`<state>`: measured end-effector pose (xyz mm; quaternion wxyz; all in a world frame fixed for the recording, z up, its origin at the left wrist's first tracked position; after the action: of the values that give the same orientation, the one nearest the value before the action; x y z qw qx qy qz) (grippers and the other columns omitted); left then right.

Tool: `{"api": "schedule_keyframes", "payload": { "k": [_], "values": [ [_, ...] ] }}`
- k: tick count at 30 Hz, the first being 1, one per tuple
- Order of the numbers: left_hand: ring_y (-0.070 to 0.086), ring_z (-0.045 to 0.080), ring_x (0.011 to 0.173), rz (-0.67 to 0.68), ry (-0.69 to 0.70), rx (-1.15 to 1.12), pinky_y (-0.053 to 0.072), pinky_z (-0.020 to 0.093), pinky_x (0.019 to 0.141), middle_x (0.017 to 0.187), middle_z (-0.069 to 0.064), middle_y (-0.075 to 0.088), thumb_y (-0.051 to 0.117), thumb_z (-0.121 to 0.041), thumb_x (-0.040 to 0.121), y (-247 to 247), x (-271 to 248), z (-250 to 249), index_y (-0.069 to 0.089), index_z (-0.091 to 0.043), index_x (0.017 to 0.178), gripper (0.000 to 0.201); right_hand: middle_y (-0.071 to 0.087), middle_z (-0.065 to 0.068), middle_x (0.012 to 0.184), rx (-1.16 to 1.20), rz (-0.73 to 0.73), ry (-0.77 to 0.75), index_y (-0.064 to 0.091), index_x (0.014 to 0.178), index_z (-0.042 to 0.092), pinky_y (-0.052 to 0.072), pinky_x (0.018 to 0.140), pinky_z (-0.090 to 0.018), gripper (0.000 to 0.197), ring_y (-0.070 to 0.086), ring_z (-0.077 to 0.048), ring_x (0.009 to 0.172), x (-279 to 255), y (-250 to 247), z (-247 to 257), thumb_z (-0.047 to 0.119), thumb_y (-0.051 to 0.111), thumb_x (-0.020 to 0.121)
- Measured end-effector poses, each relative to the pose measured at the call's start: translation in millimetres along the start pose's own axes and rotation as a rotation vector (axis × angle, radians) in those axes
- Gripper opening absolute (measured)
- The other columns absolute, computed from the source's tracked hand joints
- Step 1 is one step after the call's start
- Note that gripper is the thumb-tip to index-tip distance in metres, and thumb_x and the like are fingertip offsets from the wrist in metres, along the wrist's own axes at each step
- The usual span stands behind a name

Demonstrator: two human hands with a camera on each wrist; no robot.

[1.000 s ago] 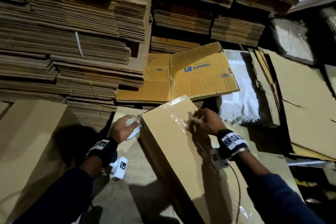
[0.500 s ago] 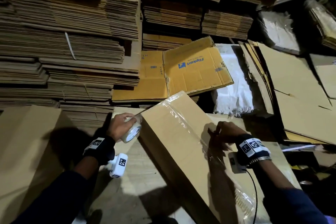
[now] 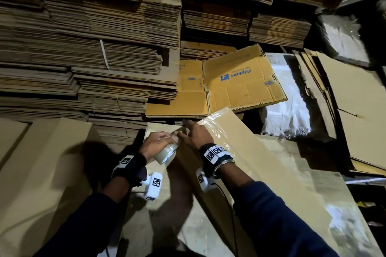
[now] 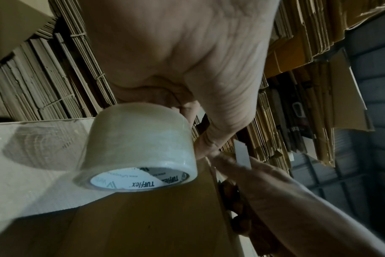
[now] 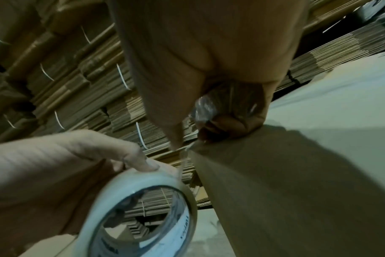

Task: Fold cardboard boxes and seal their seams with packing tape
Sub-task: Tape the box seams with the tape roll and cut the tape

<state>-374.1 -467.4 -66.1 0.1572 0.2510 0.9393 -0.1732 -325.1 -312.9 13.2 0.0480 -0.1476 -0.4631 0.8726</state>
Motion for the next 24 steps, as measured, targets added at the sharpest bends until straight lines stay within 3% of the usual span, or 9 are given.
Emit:
{"api": "schedule_keyframes", "payload": {
  "k": [3,6,8,11,15,18,21,22,24],
  "values": [
    [0.068,0.017,0.093,-0.004,-0.016,0.059,0.049,0.019,0.057,0.124,0.008,0.071,0.075,-0.016,0.094,-2,9,10,0.071,-0.012,0.13,0.037,0.074,-0.012,0.113,-0.059,-0.043,0.042,0.056,0.143,0.026,0.058,0.088,-0.042,0.05,0.07,-0.035,0.102,5,0,-7,0.045,0.066,0.098],
    [0.065,0.025,0.121,-0.027,-0.051,0.303,0.052,0.028,0.094,0.138,0.008,0.066,0.074,-0.03,0.095,-11,15,26,0.067,-0.014,0.137,0.046,0.074,-0.015,0.112,-0.109,-0.053,0.047,0.065,0.129,0.018,0.059,0.085,-0.044,0.037,0.07,-0.036,0.099,8,2,-6,0.04,0.065,0.099],
    [0.064,0.025,0.125,-0.038,-0.078,0.352,0.051,0.033,0.105,0.14,0.007,0.067,0.074,-0.039,0.094,-16,18,41,0.069,-0.015,0.134,0.047,0.074,-0.016,0.112,-0.098,-0.05,0.041,0.067,0.123,0.014,0.058,0.084,-0.042,0.034,0.07,-0.037,0.099,9,0,-6,0.037,0.066,0.099],
    [0.067,0.023,0.118,-0.004,-0.064,0.34,0.053,0.031,0.101,0.133,0.004,0.069,0.075,-0.032,0.095,-15,16,40,0.072,-0.013,0.129,0.039,0.074,-0.02,0.108,-0.052,-0.036,0.032,0.067,0.124,0.01,0.053,0.08,-0.038,0.036,0.069,-0.038,0.098,11,-1,-7,0.035,0.068,0.099],
    [0.065,0.02,0.086,0.002,-0.026,0.201,0.046,0.021,0.064,0.088,0.0,0.073,0.076,-0.018,0.094,-15,14,28,0.078,-0.012,0.099,0.008,0.072,-0.016,0.115,0.028,0.018,0.109,0.06,0.13,0.01,0.051,0.084,-0.034,0.04,0.068,-0.036,0.104,8,-3,-11,0.027,0.07,0.095],
    [0.067,0.021,0.077,-0.01,-0.046,0.103,0.048,0.026,0.067,0.086,0.004,0.075,0.08,-0.022,0.091,-17,13,31,0.079,-0.013,0.092,0.009,0.07,-0.009,0.114,0.234,0.063,0.222,0.059,0.126,0.015,0.057,0.082,-0.035,0.037,0.068,-0.028,0.099,3,-9,-19,0.022,0.066,0.091],
    [0.066,0.017,0.072,-0.01,-0.039,0.038,0.048,0.025,0.065,0.084,0.001,0.073,0.081,-0.022,0.091,-16,11,30,0.078,-0.011,0.097,0.014,0.066,-0.009,0.094,0.489,0.229,0.277,0.059,0.108,0.011,0.044,0.051,-0.027,0.016,0.06,-0.019,0.072,-20,-2,-15,0.007,0.057,0.093],
    [0.066,0.017,0.072,-0.011,-0.037,0.025,0.048,0.025,0.064,0.082,0.001,0.072,0.081,-0.021,0.091,-15,11,29,0.078,-0.011,0.096,0.012,0.066,-0.011,0.096,0.522,0.281,0.268,0.057,0.109,0.008,0.043,0.049,-0.026,0.016,0.061,-0.02,0.073,-29,2,-12,0.006,0.058,0.093],
    [0.065,0.021,0.074,-0.003,-0.038,0.021,0.048,0.028,0.067,0.083,0.004,0.073,0.081,-0.021,0.09,-14,12,28,0.077,-0.01,0.093,0.012,0.068,-0.013,0.11,0.438,0.326,0.207,0.05,0.12,0.006,0.055,0.062,-0.035,0.037,0.069,-0.027,0.093,-39,8,-6,0.016,0.066,0.088]
  ]
}}
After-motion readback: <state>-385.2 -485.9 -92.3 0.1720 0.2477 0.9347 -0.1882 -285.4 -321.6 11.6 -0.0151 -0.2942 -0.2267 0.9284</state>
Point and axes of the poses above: each hand's wrist, its own x-axis towards the middle knuckle, its own y-axis out of the palm, z = x × y, the point moved 9 cm from there along x, towards the middle knuckle
